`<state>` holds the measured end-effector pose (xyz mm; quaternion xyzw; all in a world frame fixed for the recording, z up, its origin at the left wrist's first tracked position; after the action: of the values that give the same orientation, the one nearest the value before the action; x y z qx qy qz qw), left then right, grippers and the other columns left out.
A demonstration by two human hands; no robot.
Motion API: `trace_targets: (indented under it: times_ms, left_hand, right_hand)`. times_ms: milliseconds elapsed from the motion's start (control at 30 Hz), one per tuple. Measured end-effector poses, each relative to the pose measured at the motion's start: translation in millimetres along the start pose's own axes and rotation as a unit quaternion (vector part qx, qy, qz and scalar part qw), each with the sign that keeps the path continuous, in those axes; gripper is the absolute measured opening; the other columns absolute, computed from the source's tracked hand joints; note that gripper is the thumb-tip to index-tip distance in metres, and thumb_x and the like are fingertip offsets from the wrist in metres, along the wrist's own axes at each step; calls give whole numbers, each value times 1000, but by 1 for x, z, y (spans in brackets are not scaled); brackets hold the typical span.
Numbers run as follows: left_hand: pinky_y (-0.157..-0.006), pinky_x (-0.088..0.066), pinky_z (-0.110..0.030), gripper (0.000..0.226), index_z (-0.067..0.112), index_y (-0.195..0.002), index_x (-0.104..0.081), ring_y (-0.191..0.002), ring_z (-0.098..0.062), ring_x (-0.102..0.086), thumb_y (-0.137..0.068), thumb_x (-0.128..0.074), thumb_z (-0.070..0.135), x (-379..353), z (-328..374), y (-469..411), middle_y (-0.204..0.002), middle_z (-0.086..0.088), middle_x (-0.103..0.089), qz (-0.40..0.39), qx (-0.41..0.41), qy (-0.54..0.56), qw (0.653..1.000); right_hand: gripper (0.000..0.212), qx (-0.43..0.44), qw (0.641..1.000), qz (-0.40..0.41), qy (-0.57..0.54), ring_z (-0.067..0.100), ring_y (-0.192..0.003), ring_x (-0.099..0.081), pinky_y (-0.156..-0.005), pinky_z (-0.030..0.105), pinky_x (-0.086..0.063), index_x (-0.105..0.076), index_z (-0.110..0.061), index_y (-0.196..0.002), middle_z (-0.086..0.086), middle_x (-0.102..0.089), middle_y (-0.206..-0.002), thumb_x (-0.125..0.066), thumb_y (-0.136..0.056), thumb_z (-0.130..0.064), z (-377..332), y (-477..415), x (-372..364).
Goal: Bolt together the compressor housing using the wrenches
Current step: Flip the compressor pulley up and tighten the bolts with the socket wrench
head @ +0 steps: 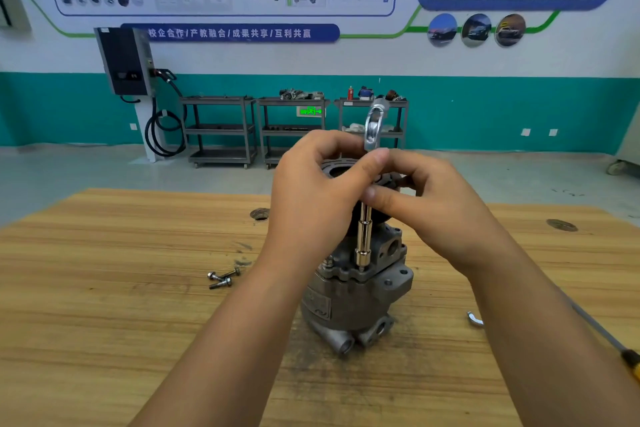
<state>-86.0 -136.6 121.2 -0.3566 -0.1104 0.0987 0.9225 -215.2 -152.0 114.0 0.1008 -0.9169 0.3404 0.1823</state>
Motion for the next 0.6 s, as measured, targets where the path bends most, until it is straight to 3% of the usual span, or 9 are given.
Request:
trace_targets:
  times_ms: [67, 167, 233, 333, 400, 467, 567, 600]
  left_hand:
    - [-83, -48, -24, 8, 22, -91, -71, -92, -3, -59, -85, -66, 24, -1, 2, -1, -92, 8, -64, -28, -11, -19, 999]
    - [-89, -45, -26, 15, 22, -98, -72, -102, -7, -55, -88, -62, 26, -2, 4, -1, -101, 5, -59, -53, -12, -37, 998]
    - [-90, -44, -26, 10, 28, -94, -70, -104, -6, -54, -86, -65, 29, -2, 5, 0, -103, 7, -58, -51, -7, -33, 998]
    - [-85, -46, -25, 11, 31, -81, -61, -96, -7, -57, -78, -72, 31, -2, 4, 0, -97, 7, -59, -31, 6, -22, 999]
    - [-81, -46, -23, 16, 28, -74, -57, -90, -6, -56, -78, -72, 27, -2, 3, 0, -90, 7, -57, -21, 1, -26, 999]
    - [-82, -44, -20, 17, 28, -71, -58, -90, -4, -55, -80, -71, 23, -1, 3, -1, -89, 10, -55, -22, -6, -23, 999]
    - [-91, -48, -33, 3, 20, -83, -70, -100, -9, -58, -84, -67, 19, -1, 1, -2, -97, 9, -59, -41, 4, 12, 999]
    - [-92, -48, -37, 8, 14, -88, -72, -100, -10, -59, -86, -64, 17, -1, 0, -3, -98, 7, -60, -48, 4, 19, 999]
  right_hand:
    - [17, 5, 1000, -30, -4, 1, -99, -62, -88, 30, -49, -67, -33, -97, -15, -69, -98, -64, -85, -21, 0, 0, 1]
    - [15, 0, 1000, -19, 2, 3, -94, -63, -85, 33, -50, -69, -27, -93, -12, -69, -93, -64, -87, -15, 1, 0, 3]
    - [8, -1, 1000, 2, 2, 5, -87, -63, -81, 34, -52, -68, -22, -89, -10, -69, -86, -68, -83, -16, 1, -1, 1]
    - [14, 27, 998, 42, 29, 1, -74, -59, -67, 19, -48, -63, -25, -78, -15, -64, -73, -71, -78, -13, -1, -1, -4]
    - [8, 31, 997, 57, 34, 2, -72, -57, -62, 17, -46, -64, -18, -79, -11, -63, -72, -70, -75, -16, 0, 0, -8]
    - [12, 20, 998, 53, 23, 4, -75, -58, -66, 22, -48, -66, -13, -85, -6, -64, -76, -70, -76, -21, 1, 0, -6]
    - [12, 13, 1000, -11, -19, 3, -88, -63, -77, 23, -50, -69, -25, -93, -9, -70, -89, -64, -83, -21, 4, 0, 0]
    - [16, 8, 999, -24, -32, 6, -90, -64, -79, 25, -49, -70, -28, -94, -8, -70, -92, -61, -83, -21, 5, 0, 1]
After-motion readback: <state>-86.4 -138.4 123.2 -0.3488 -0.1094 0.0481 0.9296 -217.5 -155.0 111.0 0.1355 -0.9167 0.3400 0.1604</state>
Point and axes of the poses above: each hand's wrist, its own y-axis away from the middle knuckle, its own x-axis out of the back of the hand, z = x × y, the point moved 3 cm from there along -y, towards the middle knuckle
